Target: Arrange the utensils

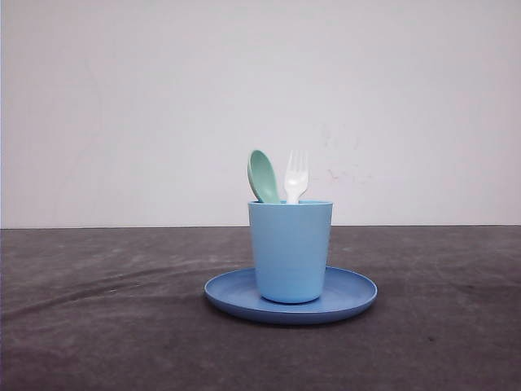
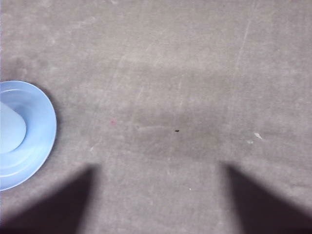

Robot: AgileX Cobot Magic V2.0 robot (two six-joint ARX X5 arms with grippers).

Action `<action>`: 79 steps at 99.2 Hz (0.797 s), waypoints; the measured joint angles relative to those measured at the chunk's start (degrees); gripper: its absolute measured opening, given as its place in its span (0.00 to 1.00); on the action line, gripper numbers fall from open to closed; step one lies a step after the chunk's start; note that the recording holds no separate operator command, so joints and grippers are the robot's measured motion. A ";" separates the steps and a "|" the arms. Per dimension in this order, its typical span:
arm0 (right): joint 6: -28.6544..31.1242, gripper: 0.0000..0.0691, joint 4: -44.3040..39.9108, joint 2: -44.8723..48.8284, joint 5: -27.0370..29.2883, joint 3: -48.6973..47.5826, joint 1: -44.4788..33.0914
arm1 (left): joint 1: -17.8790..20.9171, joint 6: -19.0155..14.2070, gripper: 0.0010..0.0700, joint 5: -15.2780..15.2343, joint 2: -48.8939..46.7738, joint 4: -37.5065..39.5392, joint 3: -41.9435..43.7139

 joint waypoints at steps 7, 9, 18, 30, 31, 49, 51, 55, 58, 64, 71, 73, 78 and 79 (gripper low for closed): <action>0.00 0.16 0.02 0.00 0.00 0.00 0.00 | 0.00 0.00 0.02 0.00 0.00 -0.33 0.00; 0.00 0.12 0.02 0.00 0.00 0.00 0.00 | 0.00 0.00 0.01 0.02 0.00 -0.39 0.00; 0.00 0.03 0.07 0.00 0.00 0.00 0.00 | 0.00 -0.04 0.01 0.00 0.00 -0.83 0.00; 0.00 0.01 0.09 0.00 -0.02 0.00 0.00 | 0.00 -0.04 0.01 0.02 0.00 -1.64 0.00; 0.00 0.01 0.15 0.00 -0.02 0.00 0.00 | 0.00 -0.04 0.01 0.02 0.00 -1.64 0.00; 0.00 0.01 2.78 0.00 -0.04 0.00 0.00 | 0.00 -0.04 0.01 0.02 0.00 -1.64 0.00; 0.00 0.01 3.04 0.00 -0.07 0.00 0.00 | 0.00 -0.04 0.01 0.00 0.00 -1.64 0.00; 0.00 0.01 3.56 0.00 -0.07 0.00 0.00 | 0.00 -0.04 0.01 0.00 0.00 -1.64 0.00; 0.00 0.01 4.13 0.00 -0.07 0.00 0.00 | 0.00 -0.04 0.01 0.02 0.00 -1.64 0.00; 0.00 0.01 5.29 0.00 -0.07 0.00 0.00 | 0.00 -0.04 0.01 0.02 0.00 -1.64 0.00; 0.00 0.01 6.49 0.00 -0.07 0.00 0.00 | 0.00 -0.04 0.01 0.02 0.00 -1.64 0.00; 0.00 0.01 6.82 0.00 -0.07 0.00 0.00 | 0.00 -0.04 0.01 0.02 0.00 -1.64 0.00; 0.00 0.01 7.85 0.00 -0.07 0.00 0.00 | 0.00 -0.02 0.01 -0.07 0.00 -1.64 0.00; 0.00 0.01 8.04 0.00 -0.07 0.00 0.00 | 0.00 0.02 0.01 -0.28 0.00 -1.62 0.00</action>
